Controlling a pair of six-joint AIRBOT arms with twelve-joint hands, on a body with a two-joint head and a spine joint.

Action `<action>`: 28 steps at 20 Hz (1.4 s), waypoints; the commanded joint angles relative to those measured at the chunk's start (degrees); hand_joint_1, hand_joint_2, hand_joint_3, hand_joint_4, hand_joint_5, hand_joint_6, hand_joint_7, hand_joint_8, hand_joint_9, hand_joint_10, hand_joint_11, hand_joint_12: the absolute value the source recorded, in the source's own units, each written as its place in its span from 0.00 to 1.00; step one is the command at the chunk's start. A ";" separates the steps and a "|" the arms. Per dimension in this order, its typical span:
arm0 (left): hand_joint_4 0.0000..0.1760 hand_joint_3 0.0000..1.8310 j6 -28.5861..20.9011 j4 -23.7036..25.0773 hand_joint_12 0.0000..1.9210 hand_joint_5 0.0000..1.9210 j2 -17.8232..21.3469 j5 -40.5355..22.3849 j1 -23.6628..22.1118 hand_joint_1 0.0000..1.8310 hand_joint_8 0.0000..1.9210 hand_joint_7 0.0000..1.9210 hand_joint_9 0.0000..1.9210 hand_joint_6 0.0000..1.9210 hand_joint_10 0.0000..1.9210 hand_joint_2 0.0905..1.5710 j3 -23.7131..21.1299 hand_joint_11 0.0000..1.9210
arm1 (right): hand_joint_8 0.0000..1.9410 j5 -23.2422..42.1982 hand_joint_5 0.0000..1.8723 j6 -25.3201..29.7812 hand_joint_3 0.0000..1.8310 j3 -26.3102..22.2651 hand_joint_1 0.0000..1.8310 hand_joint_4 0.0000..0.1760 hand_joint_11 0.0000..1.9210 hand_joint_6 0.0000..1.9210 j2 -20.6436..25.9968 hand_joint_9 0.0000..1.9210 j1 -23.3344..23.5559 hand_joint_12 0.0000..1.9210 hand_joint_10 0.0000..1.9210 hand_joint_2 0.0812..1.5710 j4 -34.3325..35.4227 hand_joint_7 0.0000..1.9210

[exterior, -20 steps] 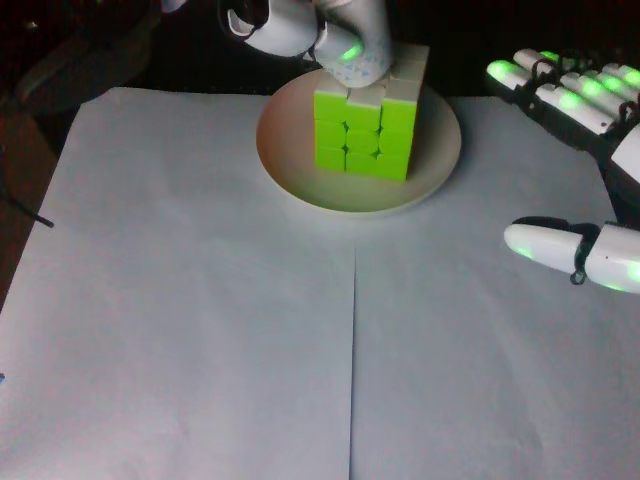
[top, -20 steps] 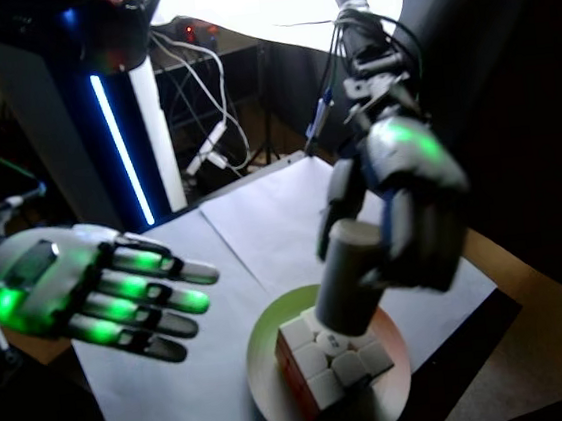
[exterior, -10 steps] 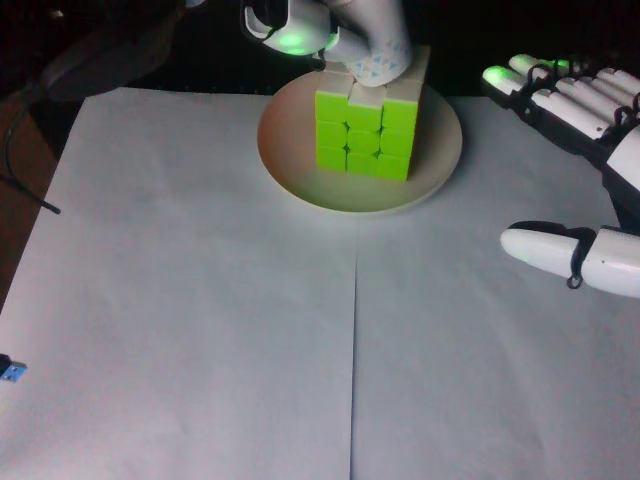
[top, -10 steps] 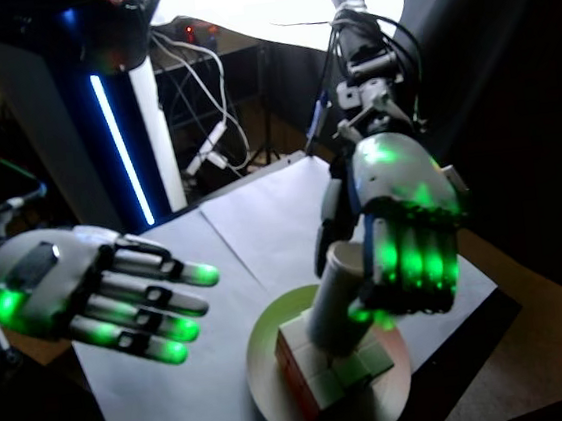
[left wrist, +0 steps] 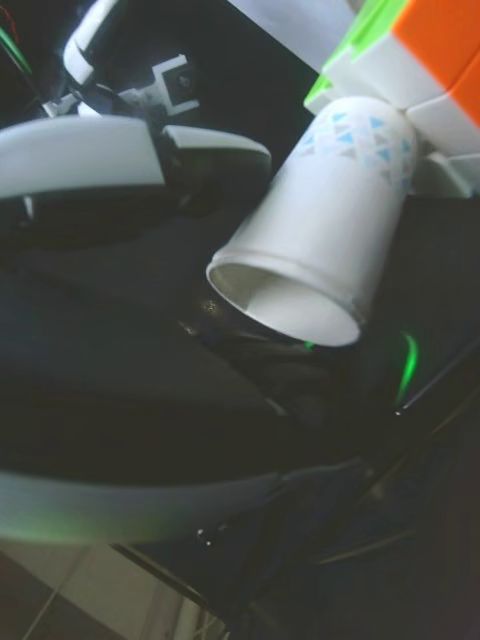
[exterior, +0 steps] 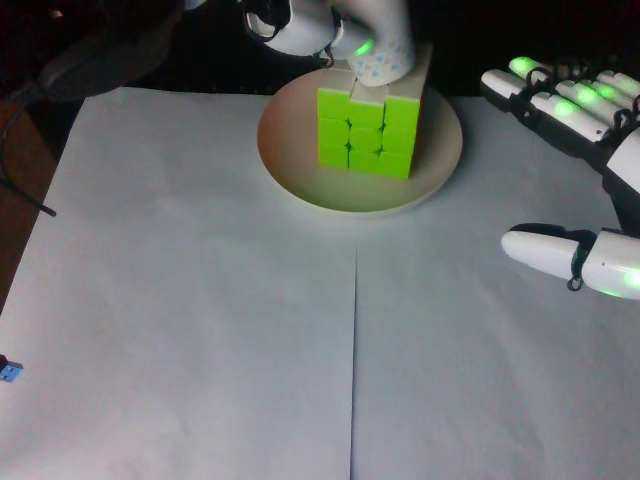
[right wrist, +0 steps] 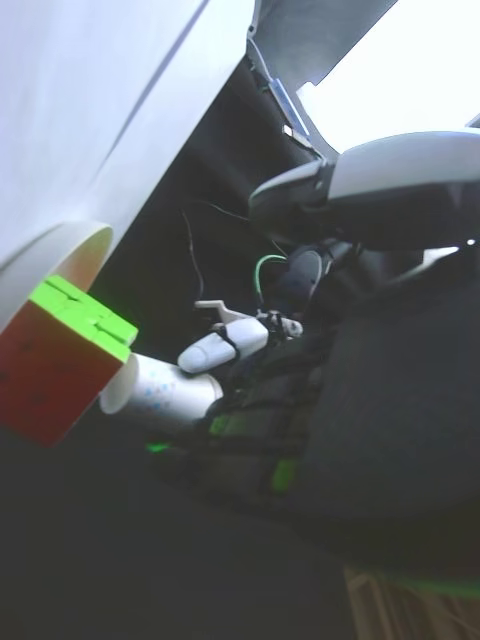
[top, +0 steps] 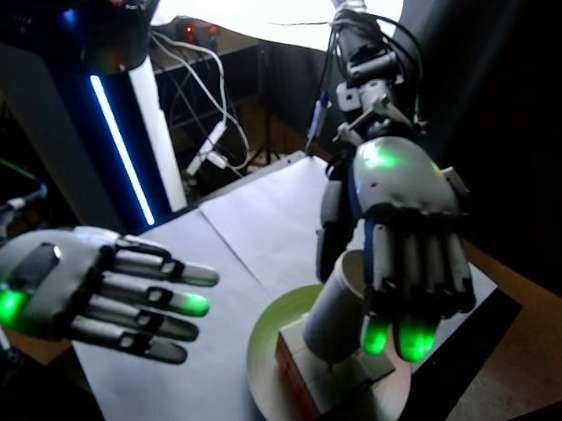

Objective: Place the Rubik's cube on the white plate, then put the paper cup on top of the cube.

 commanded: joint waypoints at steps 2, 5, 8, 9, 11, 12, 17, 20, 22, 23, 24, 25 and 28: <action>0.31 0.00 -0.18 -1.13 0.89 0.12 -0.05 -6.34 -0.54 0.49 0.00 0.10 0.07 0.12 0.27 0.68 0.24 0.00 | 0.00 7.28 0.00 0.02 0.00 0.15 0.27 0.36 0.00 0.00 -0.14 0.04 0.27 0.18 0.00 0.73 -0.02 0.00; 0.41 0.00 -0.19 -1.22 0.88 0.11 -0.11 -6.80 -0.54 0.48 0.00 0.11 0.06 0.11 0.27 0.67 0.00 0.00 | 0.00 7.28 0.00 0.02 0.00 0.17 0.28 0.45 0.00 0.00 -0.17 0.04 0.24 0.16 0.00 0.72 0.05 0.00; 0.43 0.00 -0.20 -1.24 0.85 0.10 -0.29 -7.06 -0.52 0.47 0.00 0.07 0.02 0.06 0.22 0.68 -0.11 0.00 | 0.00 7.28 0.00 0.02 0.00 0.18 0.28 0.46 0.00 0.00 -0.17 0.03 0.24 0.13 0.00 0.73 0.10 0.00; 0.42 0.00 -0.20 -1.24 0.85 0.09 -0.34 -7.09 -0.50 0.46 0.00 0.05 0.02 0.03 0.20 0.68 -0.11 0.00 | 0.00 7.28 0.00 0.02 0.00 0.19 0.27 0.48 0.00 0.00 -0.20 0.03 0.24 0.15 0.00 0.73 0.10 0.00; 0.45 0.00 -0.20 -1.25 0.81 0.07 -0.38 -7.12 -0.48 0.46 0.00 0.03 0.01 0.01 0.14 0.68 -0.11 0.00 | 0.00 7.28 0.00 0.02 0.00 0.20 0.27 0.48 0.00 0.00 -0.23 0.03 0.24 0.18 0.00 0.73 0.11 0.00; 0.47 0.00 -0.21 -1.29 0.73 0.04 -0.38 -7.23 -0.46 0.47 0.00 0.01 0.00 0.00 0.04 0.68 -0.12 0.00 | 0.00 7.28 0.00 0.02 0.00 0.20 0.27 0.42 0.00 0.00 -0.23 0.03 0.24 0.19 0.00 0.73 0.11 0.00; 0.96 0.00 -0.23 -3.06 0.39 0.00 1.46 -9.69 0.10 0.37 0.00 0.00 0.00 0.00 0.00 0.67 -1.05 0.00 | 0.00 7.28 0.00 0.02 0.00 0.13 0.25 0.42 0.00 0.00 -0.05 0.03 0.19 0.26 0.00 0.74 0.17 0.00; 0.94 0.00 -0.24 -5.08 0.06 0.00 4.89 -13.99 0.95 0.31 0.00 0.00 0.00 0.00 0.00 0.70 -3.37 0.00 | 0.00 7.30 0.00 0.02 0.00 -0.26 0.26 0.54 0.00 0.00 0.63 0.03 0.19 0.21 0.00 0.75 0.18 0.00; 1.00 0.00 -0.25 -6.34 0.00 0.00 7.39 -17.17 1.81 0.29 0.00 0.00 0.00 0.00 0.00 0.69 -5.26 0.00 | 0.00 7.32 0.00 0.02 0.00 -0.65 0.27 0.55 0.00 0.00 1.39 0.02 0.19 0.12 0.00 0.75 0.18 0.00; 0.99 0.00 -0.25 -7.24 0.00 0.00 8.61 -18.98 2.57 0.31 0.00 0.00 0.00 0.00 0.00 0.67 -6.18 0.00 | 0.00 7.39 0.00 0.02 0.00 -0.82 0.23 0.54 0.00 0.00 1.75 0.01 0.19 0.12 0.00 0.76 0.18 0.00; 1.00 0.00 -0.26 -8.47 0.00 0.00 10.08 -21.26 3.66 0.32 0.00 0.00 0.00 0.00 0.00 0.69 -7.29 0.00 | 0.00 7.71 0.00 0.01 0.00 -0.98 0.20 0.46 0.00 0.00 2.09 0.02 0.19 0.17 0.00 0.77 0.18 0.00; 1.00 0.00 -0.26 -9.45 0.00 0.00 11.41 -23.33 4.77 0.31 0.00 0.00 0.00 0.00 0.00 0.69 -8.28 0.00 | 0.00 8.15 0.00 0.01 0.00 -1.13 0.20 0.46 0.00 0.00 2.49 0.02 0.19 0.15 0.00 0.77 0.19 0.00; 0.98 0.00 -0.27 -11.95 0.00 0.00 15.10 -29.23 8.02 0.34 0.00 0.00 0.00 0.00 0.00 0.70 -11.14 0.00 | 0.00 10.03 0.00 0.01 0.00 -1.74 0.17 0.57 0.00 0.00 3.94 0.00 0.19 0.05 0.00 0.77 0.29 0.00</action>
